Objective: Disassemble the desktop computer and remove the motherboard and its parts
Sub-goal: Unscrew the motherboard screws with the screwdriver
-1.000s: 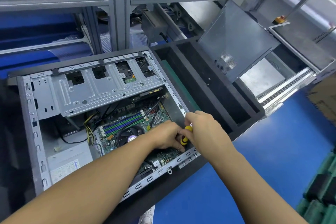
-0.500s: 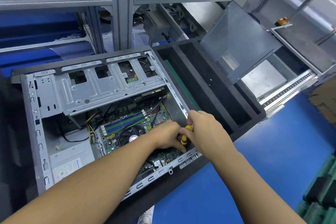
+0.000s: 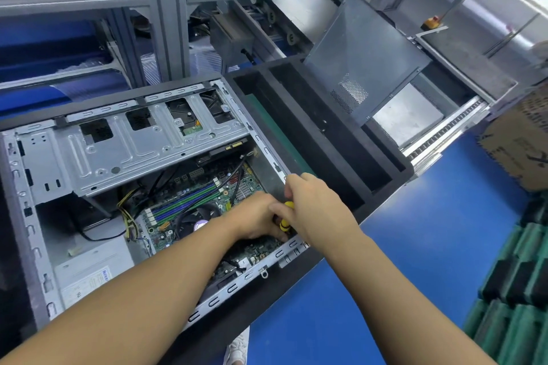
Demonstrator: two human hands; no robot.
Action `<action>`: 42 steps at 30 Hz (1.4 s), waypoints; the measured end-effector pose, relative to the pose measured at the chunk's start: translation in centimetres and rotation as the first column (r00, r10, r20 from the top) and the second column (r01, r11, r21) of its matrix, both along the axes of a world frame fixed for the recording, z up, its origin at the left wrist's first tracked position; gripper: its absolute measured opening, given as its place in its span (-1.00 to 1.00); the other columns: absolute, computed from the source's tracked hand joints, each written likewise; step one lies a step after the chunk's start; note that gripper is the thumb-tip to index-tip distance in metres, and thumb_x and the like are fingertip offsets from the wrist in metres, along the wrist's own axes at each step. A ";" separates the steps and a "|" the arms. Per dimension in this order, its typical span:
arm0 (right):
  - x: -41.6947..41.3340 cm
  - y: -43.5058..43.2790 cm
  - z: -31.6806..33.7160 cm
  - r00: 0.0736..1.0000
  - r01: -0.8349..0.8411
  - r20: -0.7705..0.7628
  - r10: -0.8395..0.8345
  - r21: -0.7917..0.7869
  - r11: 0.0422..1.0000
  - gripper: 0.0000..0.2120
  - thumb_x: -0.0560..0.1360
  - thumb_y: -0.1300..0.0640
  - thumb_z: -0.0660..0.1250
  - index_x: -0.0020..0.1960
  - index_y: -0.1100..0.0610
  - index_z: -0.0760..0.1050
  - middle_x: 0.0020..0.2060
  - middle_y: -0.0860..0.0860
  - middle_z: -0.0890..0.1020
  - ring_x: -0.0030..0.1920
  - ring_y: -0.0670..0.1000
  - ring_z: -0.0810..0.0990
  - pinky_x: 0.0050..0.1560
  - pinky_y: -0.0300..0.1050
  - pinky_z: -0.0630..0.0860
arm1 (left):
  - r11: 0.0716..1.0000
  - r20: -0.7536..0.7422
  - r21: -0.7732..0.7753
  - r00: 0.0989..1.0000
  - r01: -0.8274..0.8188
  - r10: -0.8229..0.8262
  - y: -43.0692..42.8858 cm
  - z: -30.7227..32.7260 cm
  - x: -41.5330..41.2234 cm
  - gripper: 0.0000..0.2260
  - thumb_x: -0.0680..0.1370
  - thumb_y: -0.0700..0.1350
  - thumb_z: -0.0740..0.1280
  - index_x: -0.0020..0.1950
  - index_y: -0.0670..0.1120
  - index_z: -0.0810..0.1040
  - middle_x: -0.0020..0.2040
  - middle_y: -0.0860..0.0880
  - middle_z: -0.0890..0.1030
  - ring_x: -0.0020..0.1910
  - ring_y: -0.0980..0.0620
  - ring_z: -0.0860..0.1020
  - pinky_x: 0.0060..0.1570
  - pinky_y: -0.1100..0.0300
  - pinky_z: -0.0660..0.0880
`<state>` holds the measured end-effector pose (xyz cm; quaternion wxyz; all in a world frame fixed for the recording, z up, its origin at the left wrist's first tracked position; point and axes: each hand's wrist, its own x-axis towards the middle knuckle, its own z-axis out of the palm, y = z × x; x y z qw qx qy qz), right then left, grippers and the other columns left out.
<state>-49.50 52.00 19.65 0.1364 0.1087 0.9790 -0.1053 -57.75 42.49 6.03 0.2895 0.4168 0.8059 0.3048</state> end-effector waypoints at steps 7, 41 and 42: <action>0.0 0.3 0.6 0.992 -0.113 0.050 0.116 -0.045 0.993 -0.92 0.54 0.19 0.34 -0.01 0.05 0.46 -0.04 -0.03 0.31 -0.04 0.07 0.46 -0.15 -0.04 0.43 | 0.999 0.007 -0.043 1.000 0.023 -0.023 -0.1 0.1 -0.5 -0.77 0.36 0.01 0.57 -0.18 -0.03 0.58 -0.22 0.04 0.63 -0.25 0.08 0.55 -0.21 0.15 0.51; -0.5 -0.1 1.1 0.995 -0.062 0.080 0.062 -0.007 0.998 -0.88 0.53 0.28 0.32 -0.02 0.09 0.54 -0.01 -0.02 0.35 -0.09 0.03 0.40 -0.16 -0.06 0.44 | 0.998 0.009 -0.043 0.999 0.049 -0.049 -0.1 0.2 0.0 -0.73 0.39 0.07 0.56 -0.11 -0.08 0.63 -0.23 -0.02 0.62 -0.23 -0.03 0.56 -0.16 0.04 0.54; -0.4 0.0 1.1 0.993 -0.071 0.097 0.073 -0.022 0.997 -0.85 0.52 0.31 0.31 -0.02 0.09 0.55 -0.01 -0.03 0.34 -0.07 0.03 0.39 -0.13 -0.04 0.47 | 0.998 0.009 -0.057 0.999 0.041 -0.040 0.0 0.2 0.0 -0.73 0.39 0.07 0.56 -0.14 -0.09 0.62 -0.23 -0.03 0.62 -0.24 -0.04 0.56 -0.16 0.05 0.54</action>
